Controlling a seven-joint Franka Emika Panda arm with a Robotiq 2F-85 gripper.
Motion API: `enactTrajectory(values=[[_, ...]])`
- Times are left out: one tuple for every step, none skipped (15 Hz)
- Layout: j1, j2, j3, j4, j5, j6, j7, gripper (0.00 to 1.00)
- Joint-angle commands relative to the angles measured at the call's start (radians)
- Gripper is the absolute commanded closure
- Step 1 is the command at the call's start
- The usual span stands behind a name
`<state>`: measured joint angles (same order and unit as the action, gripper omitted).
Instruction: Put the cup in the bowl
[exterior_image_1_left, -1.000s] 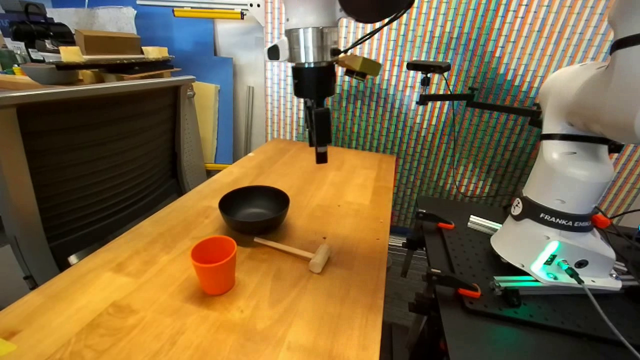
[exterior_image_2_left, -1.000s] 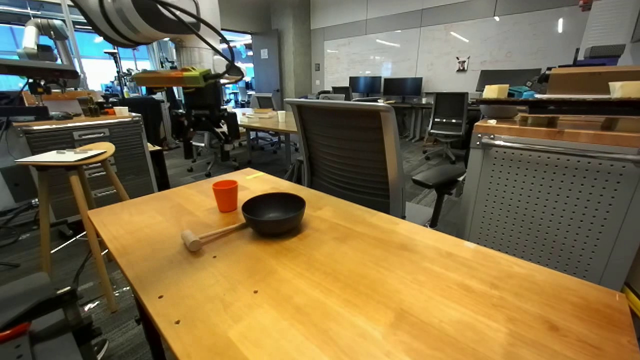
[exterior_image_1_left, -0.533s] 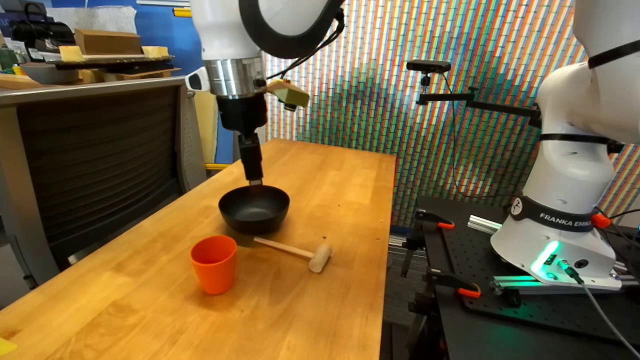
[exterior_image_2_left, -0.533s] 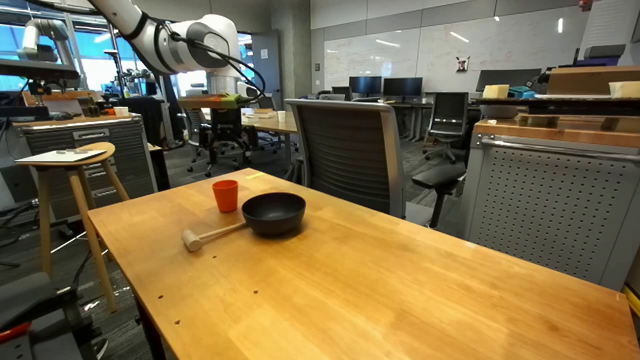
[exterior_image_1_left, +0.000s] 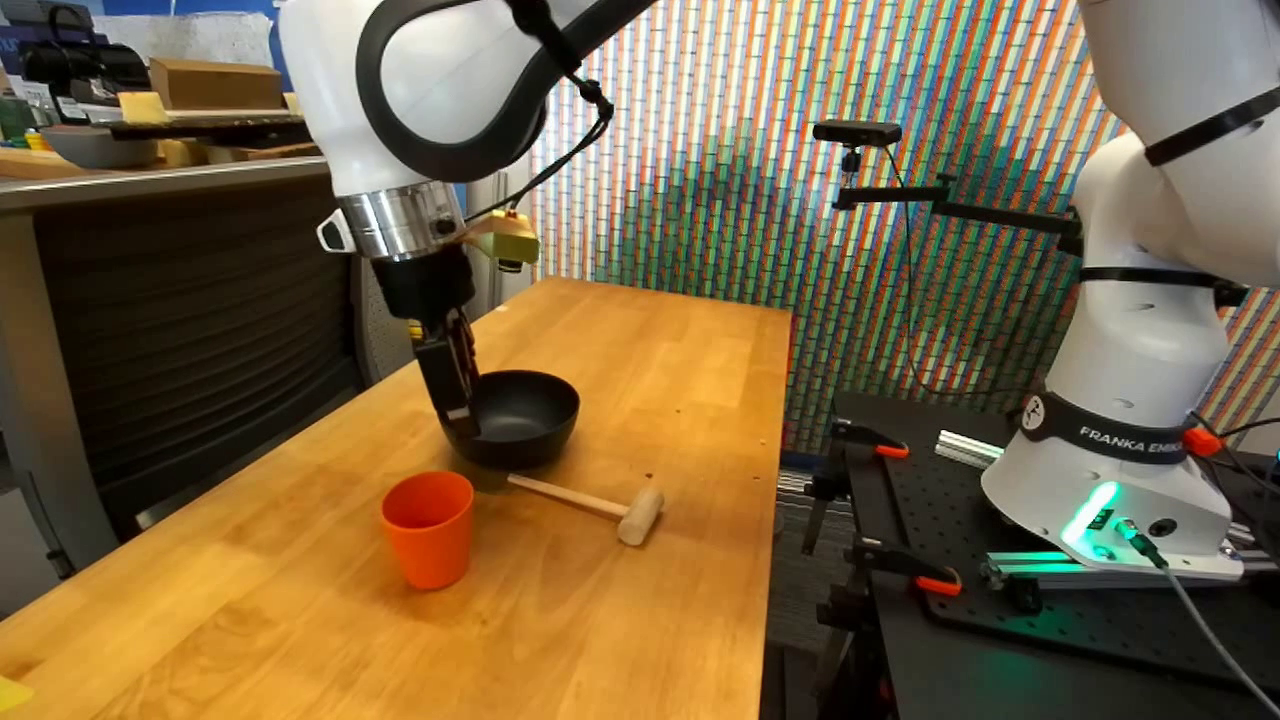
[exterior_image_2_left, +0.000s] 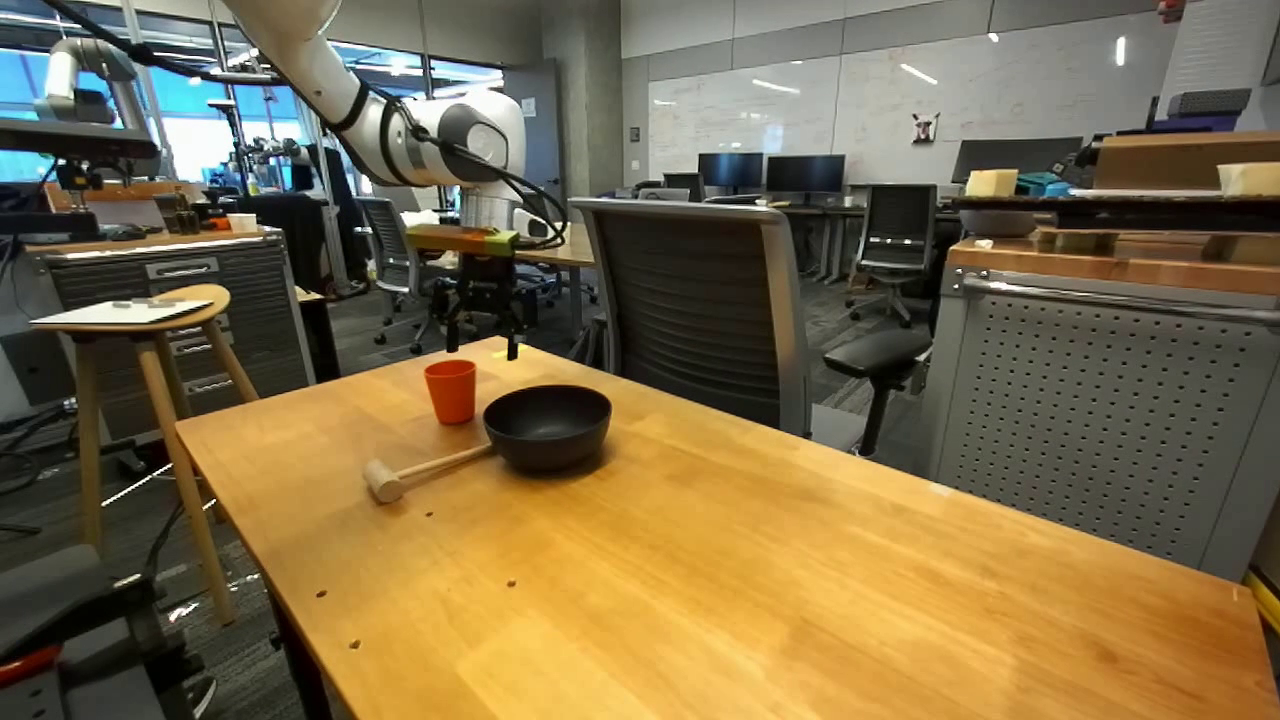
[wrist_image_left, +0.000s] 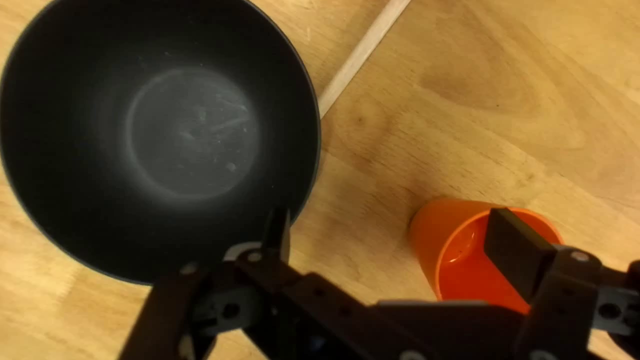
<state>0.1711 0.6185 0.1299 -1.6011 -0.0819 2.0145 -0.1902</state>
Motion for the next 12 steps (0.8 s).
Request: enactTrajectory(values=[[0.004, 0.090, 0.023, 0.131, 0.040, -0.093, 0.006, 0.00], [0.008, 0.105, 0.027, 0.148, 0.045, -0.109, 0.007, 0.00], [0.012, 0.118, 0.034, 0.162, 0.052, -0.124, 0.007, 0.00], [0.016, 0.130, 0.039, 0.175, 0.057, -0.135, 0.008, 0.00], [0.021, 0.139, 0.043, 0.185, 0.057, -0.135, 0.009, 0.00], [0.026, 0.145, 0.046, 0.189, 0.056, -0.131, 0.011, 0.00], [0.029, 0.156, 0.049, 0.201, 0.057, -0.129, 0.009, 0.00], [0.031, 0.161, 0.051, 0.203, 0.060, -0.117, 0.013, 0.25], [0.032, 0.167, 0.052, 0.208, 0.062, -0.111, 0.016, 0.26], [0.035, 0.172, 0.050, 0.212, 0.060, -0.106, 0.020, 0.34], [0.036, 0.176, 0.049, 0.217, 0.060, -0.103, 0.023, 0.42], [0.036, 0.177, 0.047, 0.216, 0.057, -0.095, 0.027, 0.51]])
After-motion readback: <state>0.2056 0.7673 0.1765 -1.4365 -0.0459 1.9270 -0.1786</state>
